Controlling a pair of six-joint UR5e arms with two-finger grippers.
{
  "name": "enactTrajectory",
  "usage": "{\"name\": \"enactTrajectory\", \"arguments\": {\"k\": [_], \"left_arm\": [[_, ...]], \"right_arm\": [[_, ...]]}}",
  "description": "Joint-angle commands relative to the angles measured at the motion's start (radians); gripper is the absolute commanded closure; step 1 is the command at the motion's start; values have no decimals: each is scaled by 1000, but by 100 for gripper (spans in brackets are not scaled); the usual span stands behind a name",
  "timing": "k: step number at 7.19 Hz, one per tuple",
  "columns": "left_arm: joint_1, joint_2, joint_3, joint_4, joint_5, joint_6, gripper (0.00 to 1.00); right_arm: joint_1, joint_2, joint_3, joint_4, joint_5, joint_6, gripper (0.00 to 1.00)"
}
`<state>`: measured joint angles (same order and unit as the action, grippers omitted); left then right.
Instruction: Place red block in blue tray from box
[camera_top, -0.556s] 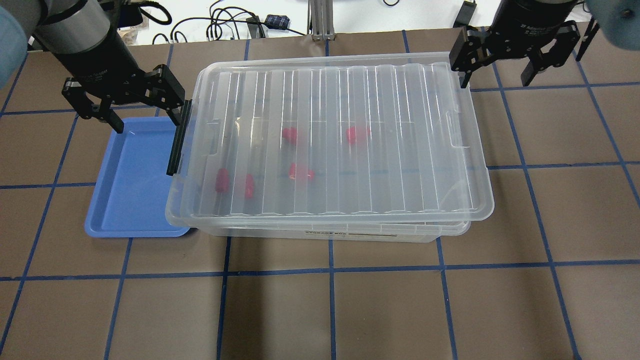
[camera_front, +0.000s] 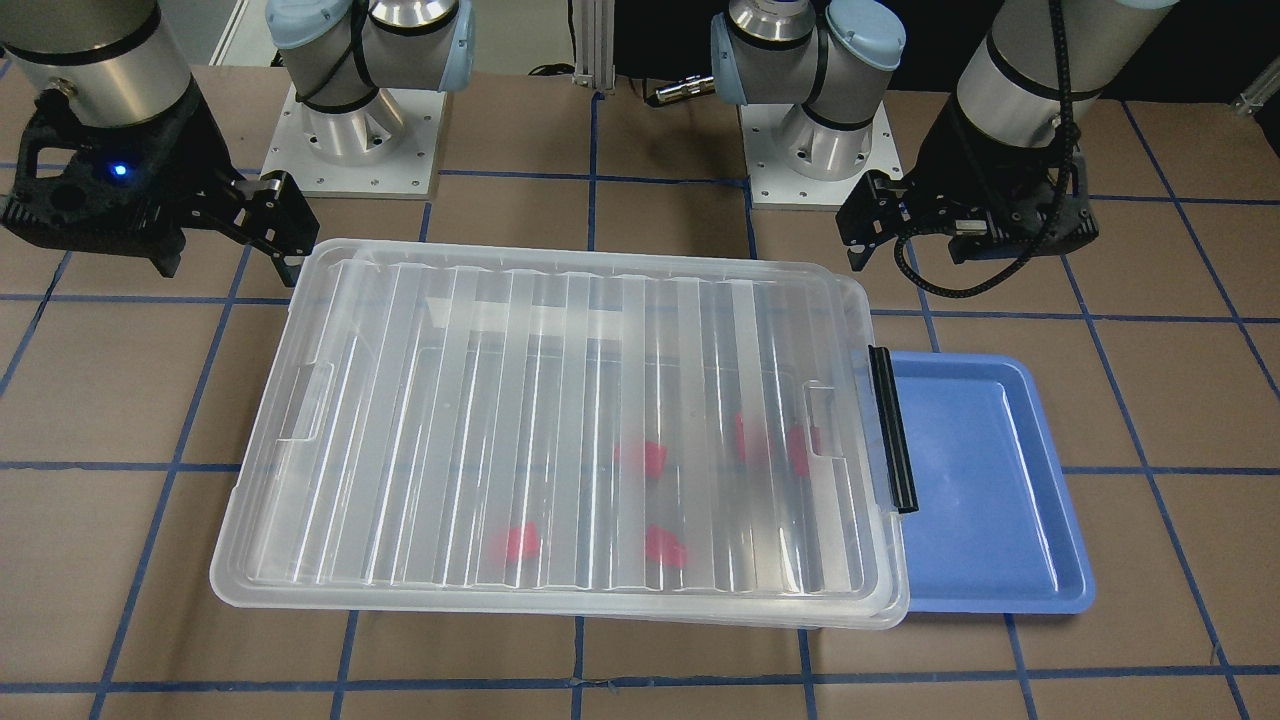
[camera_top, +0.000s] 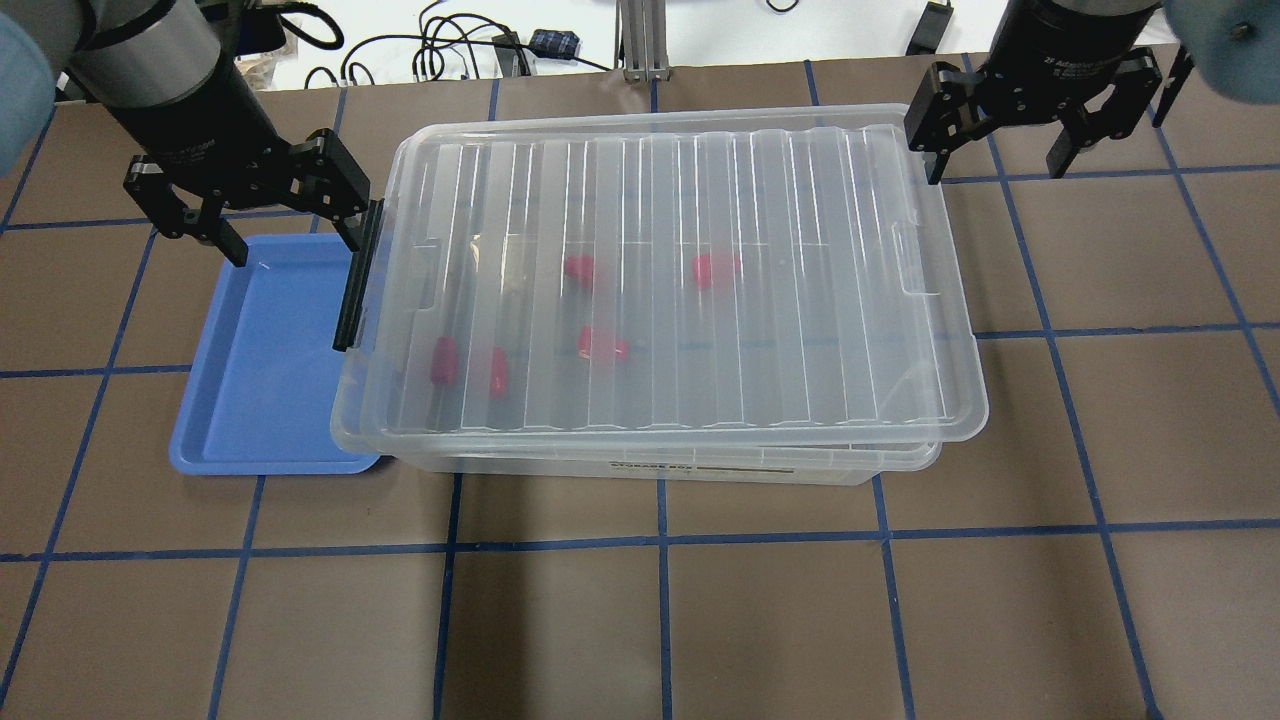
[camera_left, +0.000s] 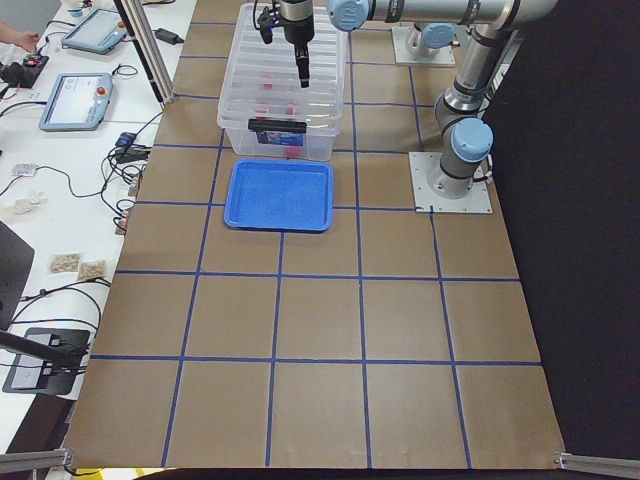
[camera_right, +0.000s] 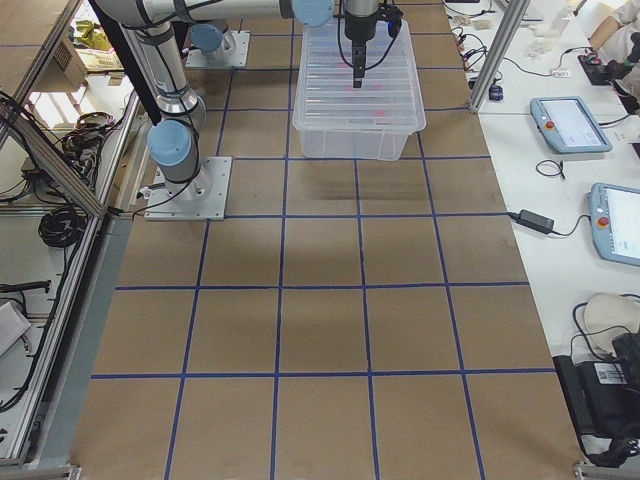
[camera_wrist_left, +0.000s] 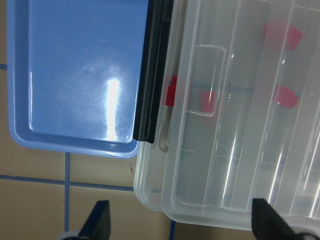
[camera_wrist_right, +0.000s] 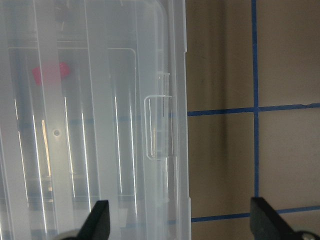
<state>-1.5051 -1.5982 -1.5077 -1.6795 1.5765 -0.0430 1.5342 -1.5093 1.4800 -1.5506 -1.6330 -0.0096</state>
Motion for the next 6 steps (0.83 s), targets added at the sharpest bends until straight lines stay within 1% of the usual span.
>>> {"name": "enactTrajectory", "arguments": {"k": [1,2,3,4,6], "left_arm": [[0,1,0,1,0,0,0],[0,0,0,1,0,0,0],[0,0,0,1,0,2,0],[-1,1,0,1,2,2,0],[-1,1,0,6,19,3,0]], "right_arm": [[-43,36,98,-76,1,-39,0],[-72,78,158,-220,2,-94,0],[-83,115,198,-326,4,-134,0],[-85,135,212,-342,12,-136,0],[-85,141,226,-361,12,-148,0]]}}
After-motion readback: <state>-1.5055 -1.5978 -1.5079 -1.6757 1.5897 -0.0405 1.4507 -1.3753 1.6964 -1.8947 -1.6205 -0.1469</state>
